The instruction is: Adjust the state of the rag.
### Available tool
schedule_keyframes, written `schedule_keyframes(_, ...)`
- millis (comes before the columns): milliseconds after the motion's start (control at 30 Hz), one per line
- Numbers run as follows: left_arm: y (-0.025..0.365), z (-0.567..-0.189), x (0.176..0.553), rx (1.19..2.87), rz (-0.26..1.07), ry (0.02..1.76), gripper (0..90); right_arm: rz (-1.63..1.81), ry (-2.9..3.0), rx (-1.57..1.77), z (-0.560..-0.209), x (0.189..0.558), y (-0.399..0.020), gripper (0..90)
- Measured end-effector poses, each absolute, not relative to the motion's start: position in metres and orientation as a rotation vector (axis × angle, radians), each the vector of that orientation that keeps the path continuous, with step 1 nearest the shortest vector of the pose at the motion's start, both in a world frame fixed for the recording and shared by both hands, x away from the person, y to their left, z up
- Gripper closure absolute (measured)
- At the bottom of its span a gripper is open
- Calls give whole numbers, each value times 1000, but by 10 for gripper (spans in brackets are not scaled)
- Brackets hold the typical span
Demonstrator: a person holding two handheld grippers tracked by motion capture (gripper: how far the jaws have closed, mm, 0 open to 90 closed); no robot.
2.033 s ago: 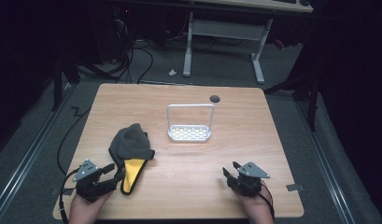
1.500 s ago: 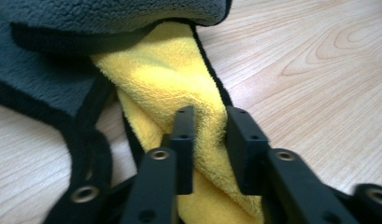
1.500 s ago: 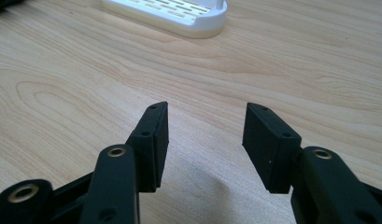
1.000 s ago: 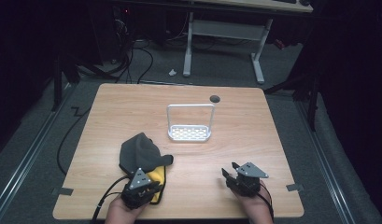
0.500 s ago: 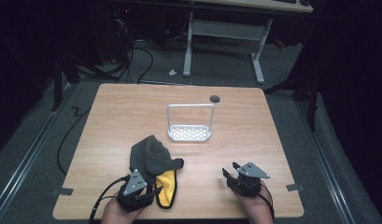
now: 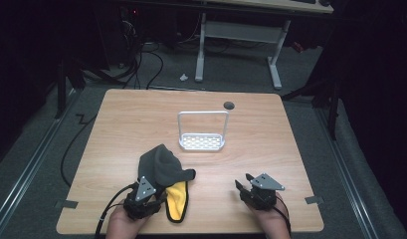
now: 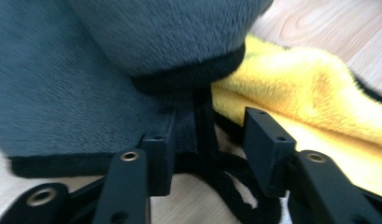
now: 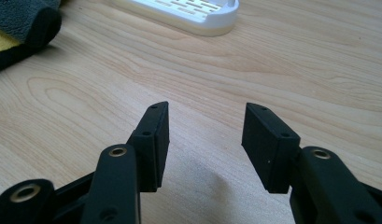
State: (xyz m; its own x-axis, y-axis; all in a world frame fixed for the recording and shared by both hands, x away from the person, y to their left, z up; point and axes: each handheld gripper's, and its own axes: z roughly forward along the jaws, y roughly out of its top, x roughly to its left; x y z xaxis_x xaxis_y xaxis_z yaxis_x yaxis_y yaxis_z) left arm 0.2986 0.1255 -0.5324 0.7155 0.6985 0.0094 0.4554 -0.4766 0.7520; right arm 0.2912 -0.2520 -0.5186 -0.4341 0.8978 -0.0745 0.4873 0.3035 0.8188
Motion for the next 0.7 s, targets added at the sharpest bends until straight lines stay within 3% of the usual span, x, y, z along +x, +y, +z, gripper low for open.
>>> schedule_keyframes(233,128,-533,299,2125,419,907,826,1037,2055,1198,-514,287,-241,551)
schedule_keyframes(700,104,-531,282,2115,305,792,852,1150,2253,981,-505,262,-165,664)
